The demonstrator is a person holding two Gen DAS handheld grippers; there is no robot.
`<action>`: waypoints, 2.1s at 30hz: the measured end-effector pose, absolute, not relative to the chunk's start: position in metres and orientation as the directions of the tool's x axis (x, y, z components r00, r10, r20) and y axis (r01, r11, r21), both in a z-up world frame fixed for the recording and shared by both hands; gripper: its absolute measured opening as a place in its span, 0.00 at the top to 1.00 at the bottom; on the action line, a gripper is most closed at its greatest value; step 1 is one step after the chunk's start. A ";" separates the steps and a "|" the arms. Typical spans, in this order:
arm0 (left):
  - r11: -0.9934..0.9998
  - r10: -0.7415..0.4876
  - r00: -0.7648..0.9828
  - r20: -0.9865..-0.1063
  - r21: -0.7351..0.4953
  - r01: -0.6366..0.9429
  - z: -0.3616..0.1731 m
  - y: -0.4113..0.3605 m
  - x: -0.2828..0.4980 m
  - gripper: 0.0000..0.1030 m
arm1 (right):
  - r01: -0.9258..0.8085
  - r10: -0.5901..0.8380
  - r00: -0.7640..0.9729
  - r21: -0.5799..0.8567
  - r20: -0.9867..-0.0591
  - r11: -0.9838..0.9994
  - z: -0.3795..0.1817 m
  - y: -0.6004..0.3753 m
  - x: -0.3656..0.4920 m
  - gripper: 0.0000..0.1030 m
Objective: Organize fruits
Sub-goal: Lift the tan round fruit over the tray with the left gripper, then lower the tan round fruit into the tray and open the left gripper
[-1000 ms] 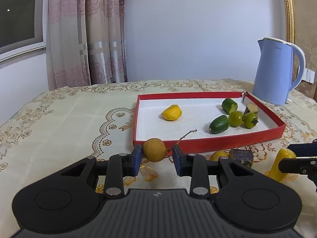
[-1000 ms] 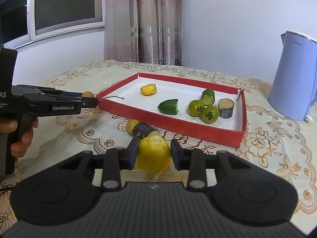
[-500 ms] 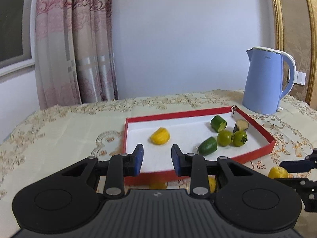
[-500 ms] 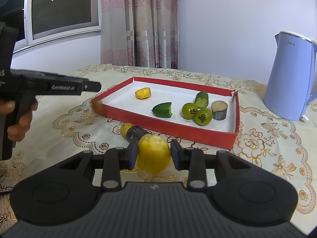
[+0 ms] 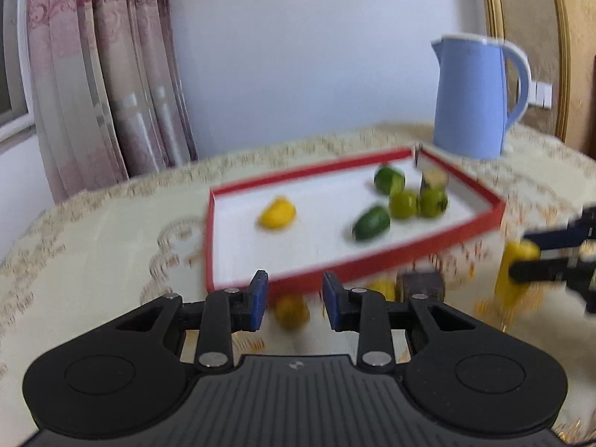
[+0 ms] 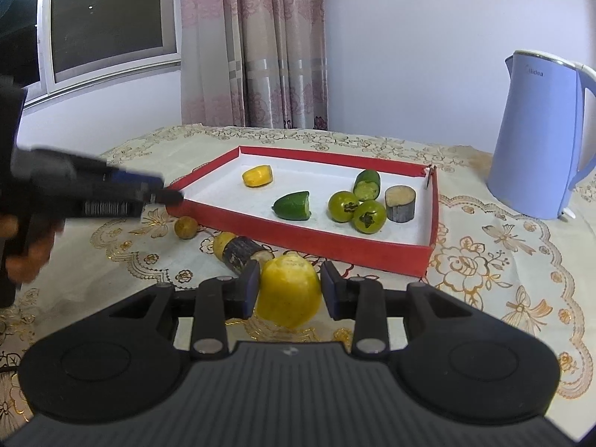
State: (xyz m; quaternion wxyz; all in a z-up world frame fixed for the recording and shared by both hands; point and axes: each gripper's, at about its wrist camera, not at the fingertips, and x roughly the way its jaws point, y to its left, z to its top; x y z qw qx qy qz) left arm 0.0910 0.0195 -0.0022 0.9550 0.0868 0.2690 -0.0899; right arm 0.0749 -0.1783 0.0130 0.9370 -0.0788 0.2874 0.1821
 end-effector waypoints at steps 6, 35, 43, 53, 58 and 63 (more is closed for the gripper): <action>0.974 -0.114 0.814 -0.569 0.098 0.205 -0.021 0.014 0.106 0.70 | -0.387 0.295 0.769 -0.045 -0.567 0.921 0.012 -0.178 0.075 0.68; 0.982 -0.103 0.845 -0.525 0.083 0.171 0.006 0.027 0.101 0.77 | -0.383 0.301 0.767 -0.027 -0.567 0.924 0.010 -0.181 0.077 0.68; 0.973 -0.129 0.842 -0.524 0.098 0.209 0.028 0.000 0.167 0.77 | -0.382 0.302 0.766 -0.024 -0.568 0.924 0.008 -0.182 0.077 0.68; 0.975 -0.115 0.813 -0.570 0.092 0.202 0.012 -0.028 0.232 0.77 | -0.379 0.307 0.756 -0.005 -0.578 0.925 0.003 -0.185 0.081 0.68; 0.976 -0.105 0.806 -0.582 0.096 0.196 0.007 -0.038 0.246 0.77 | -0.380 0.312 0.754 0.003 -0.577 0.925 0.002 -0.187 0.081 0.68; 0.975 -0.081 0.800 -0.595 0.117 0.186 0.001 -0.048 0.260 0.77 | -0.380 0.313 0.754 0.006 -0.577 0.925 0.003 -0.187 0.082 0.68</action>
